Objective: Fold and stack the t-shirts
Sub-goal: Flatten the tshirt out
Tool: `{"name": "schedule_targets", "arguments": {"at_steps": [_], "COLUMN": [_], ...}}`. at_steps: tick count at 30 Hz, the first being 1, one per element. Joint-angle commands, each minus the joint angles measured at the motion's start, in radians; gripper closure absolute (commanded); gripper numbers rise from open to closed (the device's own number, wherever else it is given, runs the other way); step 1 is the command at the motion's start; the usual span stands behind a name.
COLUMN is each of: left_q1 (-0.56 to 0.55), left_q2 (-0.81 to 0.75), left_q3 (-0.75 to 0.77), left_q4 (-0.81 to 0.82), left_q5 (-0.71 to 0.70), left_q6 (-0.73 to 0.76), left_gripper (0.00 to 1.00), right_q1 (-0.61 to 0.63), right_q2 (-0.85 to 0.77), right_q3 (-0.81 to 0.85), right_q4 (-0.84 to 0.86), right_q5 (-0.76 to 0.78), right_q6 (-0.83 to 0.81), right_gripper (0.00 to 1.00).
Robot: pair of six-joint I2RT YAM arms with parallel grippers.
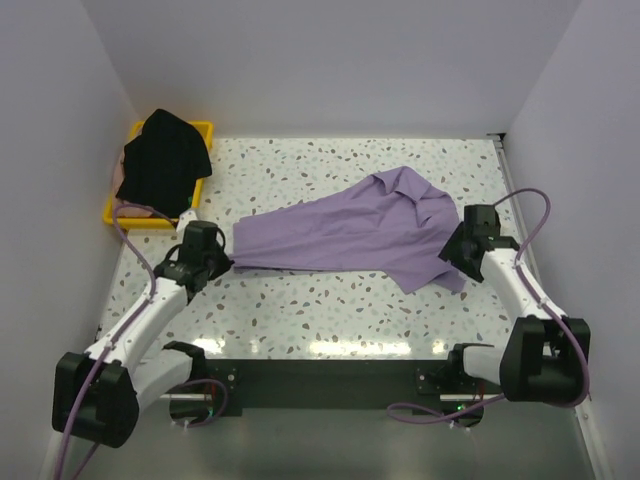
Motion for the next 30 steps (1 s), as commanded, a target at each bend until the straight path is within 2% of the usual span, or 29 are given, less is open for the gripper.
{"name": "schedule_targets", "arguments": {"at_steps": [1,6,12,17,20,26,29,30], "left_q1": [0.022,0.045,0.054,0.057,0.057,0.057,0.057,0.057], "left_q2": [-0.064,-0.073,-0.052,-0.044,-0.036,-0.033,-0.035,-0.035], "left_q3": [0.044,0.058,0.052,0.039,0.039,0.042,0.050,0.059], "left_q4": [-0.028,-0.012,0.014,0.038,0.041,0.041,0.035,0.032], "left_q5": [-0.062,-0.030,0.013,0.045,0.049,0.052,0.042,0.041], "left_q6": [0.061,0.095,0.107,0.106,0.106,0.104,0.103,0.106], "left_gripper": [1.00,1.00,1.00,1.00,1.00,1.00,1.00,1.00], "right_q1": [-0.025,-0.091,-0.091,-0.091,-0.091,-0.091,-0.091,-0.091], "right_q2": [0.034,0.110,0.192,0.224,0.249,0.301,0.286,0.273], "right_q3": [0.059,0.088,0.102,0.050,0.037,0.028,0.037,0.045], "right_q4": [-0.004,0.082,0.197,0.290,0.324,0.355,0.321,0.309], "right_q5": [0.098,0.017,-0.062,-0.112,-0.128,-0.181,-0.168,-0.171], "right_q6": [0.018,0.010,0.024,0.062,0.073,0.101,0.099,0.099], "right_gripper": [0.31,0.33,0.35,0.37,0.42,0.65,0.79,0.88]}}
